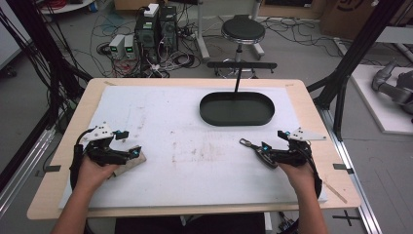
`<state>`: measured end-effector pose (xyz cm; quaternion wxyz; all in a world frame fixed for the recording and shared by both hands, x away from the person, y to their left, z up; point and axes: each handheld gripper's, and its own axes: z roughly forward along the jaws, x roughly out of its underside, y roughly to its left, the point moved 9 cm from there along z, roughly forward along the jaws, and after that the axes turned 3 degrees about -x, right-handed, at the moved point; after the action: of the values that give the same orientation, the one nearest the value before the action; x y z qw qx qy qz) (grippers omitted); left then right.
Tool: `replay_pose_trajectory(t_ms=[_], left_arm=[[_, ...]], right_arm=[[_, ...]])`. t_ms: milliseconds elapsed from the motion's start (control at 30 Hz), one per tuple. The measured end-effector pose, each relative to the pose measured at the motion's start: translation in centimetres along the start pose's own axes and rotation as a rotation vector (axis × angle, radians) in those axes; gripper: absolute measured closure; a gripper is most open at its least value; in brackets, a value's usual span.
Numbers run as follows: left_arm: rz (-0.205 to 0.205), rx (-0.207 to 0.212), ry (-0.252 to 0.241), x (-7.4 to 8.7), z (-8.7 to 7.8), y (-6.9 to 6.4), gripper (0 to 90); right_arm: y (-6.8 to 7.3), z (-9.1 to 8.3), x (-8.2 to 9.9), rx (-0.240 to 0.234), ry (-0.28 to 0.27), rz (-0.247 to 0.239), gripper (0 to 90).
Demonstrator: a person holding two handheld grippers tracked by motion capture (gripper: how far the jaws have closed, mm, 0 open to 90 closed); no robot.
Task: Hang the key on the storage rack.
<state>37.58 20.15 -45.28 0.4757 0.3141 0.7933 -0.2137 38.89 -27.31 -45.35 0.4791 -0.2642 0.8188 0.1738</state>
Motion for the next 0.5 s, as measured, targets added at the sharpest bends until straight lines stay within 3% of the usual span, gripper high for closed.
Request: replay_pose_trajectory(t_ms=[133, 267, 400, 500], left_arm=[[-0.006, -0.003, -0.004, 0.0, 0.0, 0.2, 17.1], [-0.004, -0.004, 0.002, 0.1, 0.0, 0.1, 17.1], [0.002, -0.003, -0.003, 0.0, -0.1, 0.1, 17.1], [0.004, 0.0, -0.001, 0.0, 0.0, 0.0, 17.1]], right_arm=[[-0.4, -0.1, -0.3, 0.034, -0.008, -0.015, 17.6], [-0.7, 0.2, -0.4, 0.018, -0.01, 0.008, 17.6], [-0.4, 0.9, -0.3, 0.007, 0.009, 0.002, 17.6], [0.2, 2.1, 0.2, -0.011, 0.063, -0.002, 17.6]])
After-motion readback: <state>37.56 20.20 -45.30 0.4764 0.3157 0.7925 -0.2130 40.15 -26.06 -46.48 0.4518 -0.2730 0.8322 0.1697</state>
